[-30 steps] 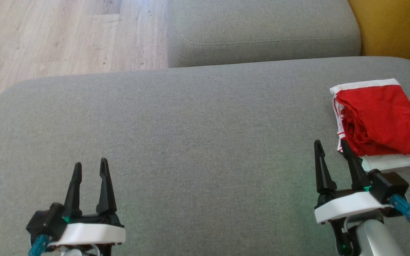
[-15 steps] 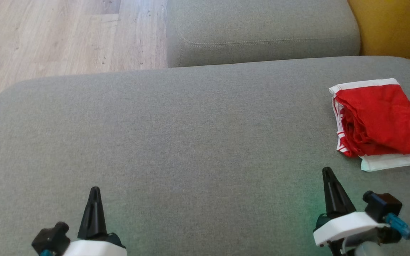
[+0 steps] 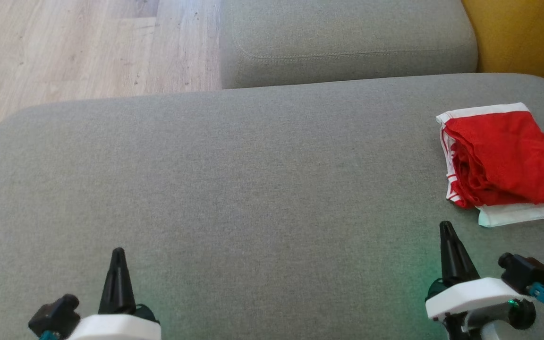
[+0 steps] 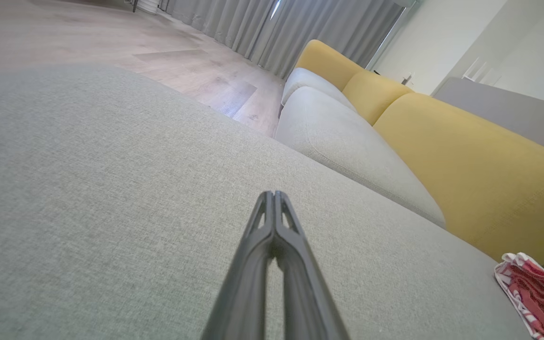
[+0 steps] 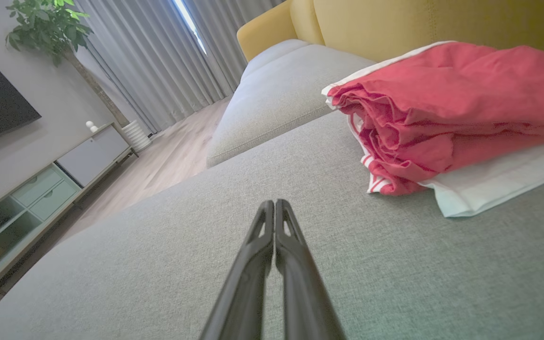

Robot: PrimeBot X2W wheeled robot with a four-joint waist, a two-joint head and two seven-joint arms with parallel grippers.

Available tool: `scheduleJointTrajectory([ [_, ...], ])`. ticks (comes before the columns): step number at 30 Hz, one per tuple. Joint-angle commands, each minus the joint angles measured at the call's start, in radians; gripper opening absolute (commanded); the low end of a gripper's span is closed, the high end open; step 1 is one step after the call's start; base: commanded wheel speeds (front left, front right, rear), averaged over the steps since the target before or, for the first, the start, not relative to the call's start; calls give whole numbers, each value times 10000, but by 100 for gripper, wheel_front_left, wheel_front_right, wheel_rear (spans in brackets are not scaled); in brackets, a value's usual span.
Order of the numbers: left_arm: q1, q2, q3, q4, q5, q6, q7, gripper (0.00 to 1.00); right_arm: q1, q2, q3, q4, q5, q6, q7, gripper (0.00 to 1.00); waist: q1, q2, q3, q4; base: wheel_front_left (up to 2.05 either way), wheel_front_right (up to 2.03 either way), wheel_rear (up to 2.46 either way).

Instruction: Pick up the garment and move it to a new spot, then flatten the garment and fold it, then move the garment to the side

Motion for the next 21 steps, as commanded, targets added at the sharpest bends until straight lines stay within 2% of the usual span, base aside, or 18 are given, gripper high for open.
scheduleJointTrajectory([
  [1,-515,16,200,-368,-190,-27,37,0,-524,-50,-30,-390,248,-2,34,0,0,0,2,-1,0,0,0],
  [21,-696,30,493,-476,-2266,-55,641,0,-609,-77,-335,-615,2574,-3,614,0,0,0,46,-39,0,0,0],
])
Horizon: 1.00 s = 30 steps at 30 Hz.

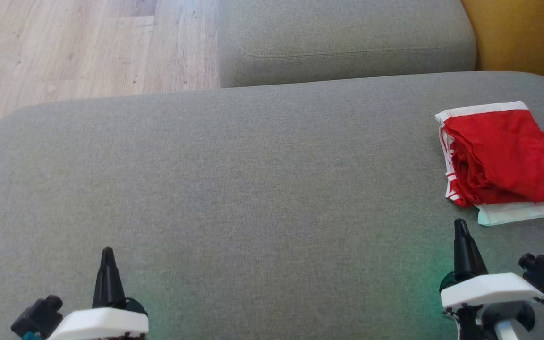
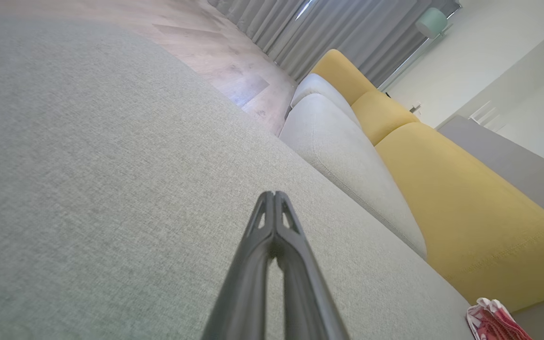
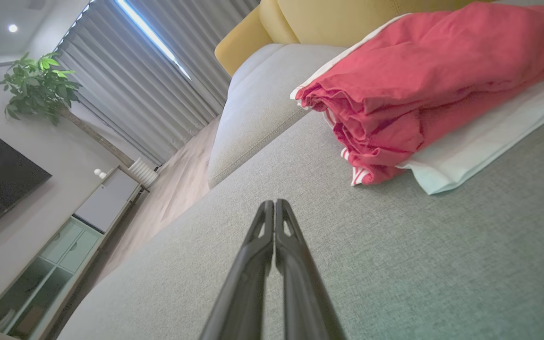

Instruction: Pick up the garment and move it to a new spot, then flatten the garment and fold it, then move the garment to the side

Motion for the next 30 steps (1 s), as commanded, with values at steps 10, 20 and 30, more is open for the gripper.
scheduleJointTrajectory([
  [10,-675,37,386,-387,-1189,-66,343,0,-634,-85,-148,-492,1356,-4,337,0,0,0,23,-19,0,0,0],
  [20,-753,43,512,-432,-2077,-78,602,0,-671,-90,-288,-588,2343,-5,592,0,-1,0,41,-35,0,0,0],
  [30,-840,49,653,-483,-3067,-91,891,0,-713,-94,-446,-695,3442,-5,879,0,-1,0,62,-53,0,0,0],
])
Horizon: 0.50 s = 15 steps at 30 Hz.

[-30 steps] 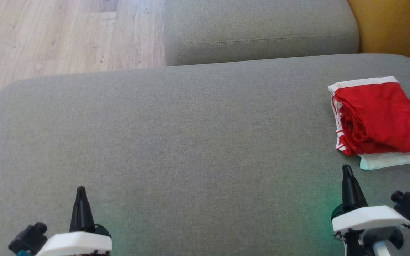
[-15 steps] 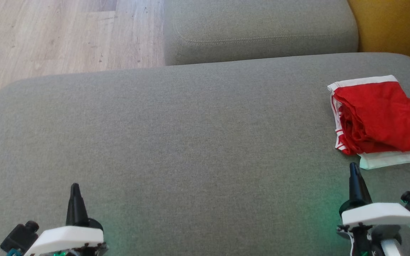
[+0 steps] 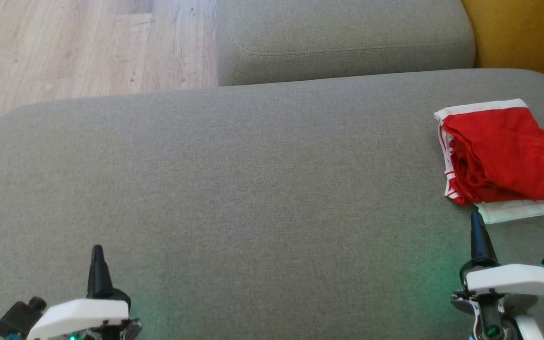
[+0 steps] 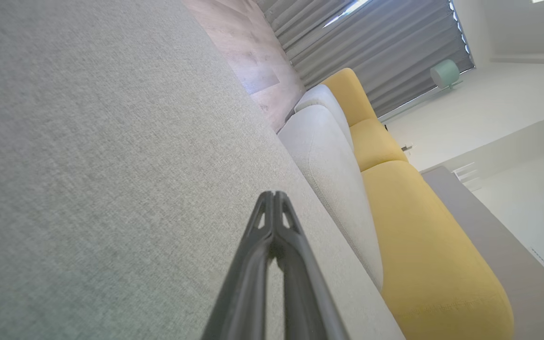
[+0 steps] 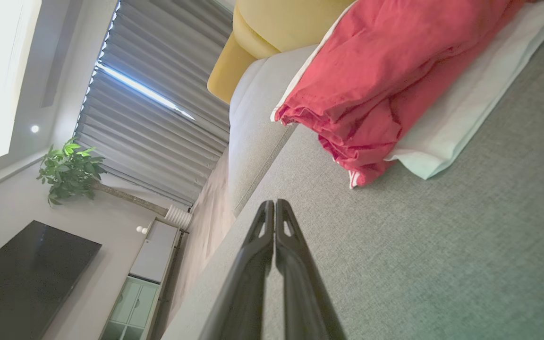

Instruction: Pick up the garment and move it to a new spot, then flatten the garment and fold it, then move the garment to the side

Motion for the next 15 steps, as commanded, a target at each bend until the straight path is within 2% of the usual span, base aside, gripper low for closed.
scheduleJointTrajectory([
  [1,-598,48,318,-375,-228,-80,45,0,-531,-94,44,-385,279,-5,81,0,0,-1,2,-2,0,0,0],
  [15,-720,57,515,-446,-1614,-99,449,0,-590,-97,-181,-535,1813,-6,486,0,0,-1,31,-27,0,0,0],
])
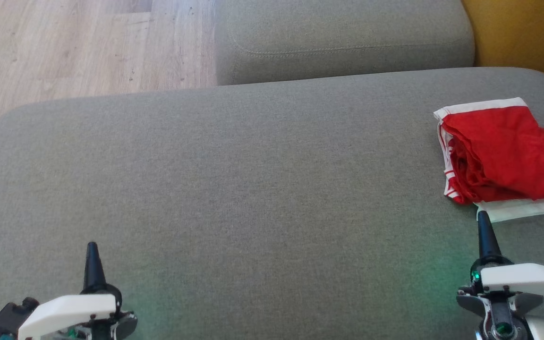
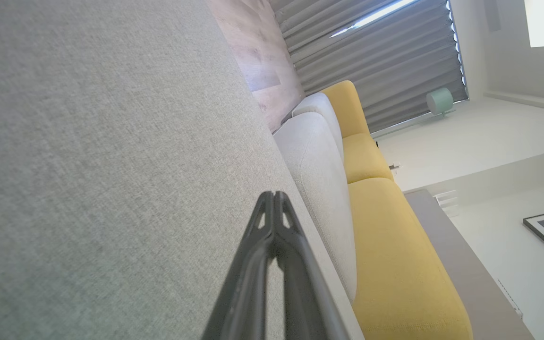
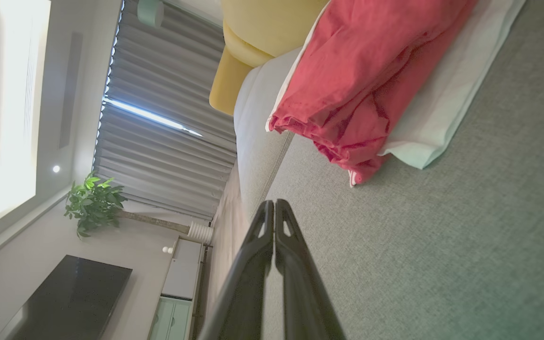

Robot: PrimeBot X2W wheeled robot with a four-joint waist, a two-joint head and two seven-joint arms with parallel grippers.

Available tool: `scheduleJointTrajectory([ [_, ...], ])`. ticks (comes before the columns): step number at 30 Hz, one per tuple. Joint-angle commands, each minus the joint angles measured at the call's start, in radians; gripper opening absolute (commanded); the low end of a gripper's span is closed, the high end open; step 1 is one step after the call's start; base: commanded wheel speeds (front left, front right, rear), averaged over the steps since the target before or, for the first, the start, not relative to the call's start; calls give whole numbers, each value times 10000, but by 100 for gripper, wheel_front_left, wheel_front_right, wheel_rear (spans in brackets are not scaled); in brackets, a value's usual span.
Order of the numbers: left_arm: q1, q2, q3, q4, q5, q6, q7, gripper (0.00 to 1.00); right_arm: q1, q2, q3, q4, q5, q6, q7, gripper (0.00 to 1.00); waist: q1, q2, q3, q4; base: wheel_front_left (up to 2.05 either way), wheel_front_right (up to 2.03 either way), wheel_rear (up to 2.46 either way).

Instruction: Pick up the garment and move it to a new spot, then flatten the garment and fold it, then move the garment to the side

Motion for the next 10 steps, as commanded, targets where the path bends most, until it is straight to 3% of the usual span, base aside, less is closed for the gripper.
scheduleJointTrajectory([
  [1,-558,58,287,-380,-235,-98,54,0,-592,-95,65,-394,291,-5,79,0,0,0,2,-2,0,0,0],
  [10,-636,64,413,-425,-1123,-110,313,0,-629,-96,-81,-489,1273,-5,340,0,0,0,21,-18,0,0,0],
])
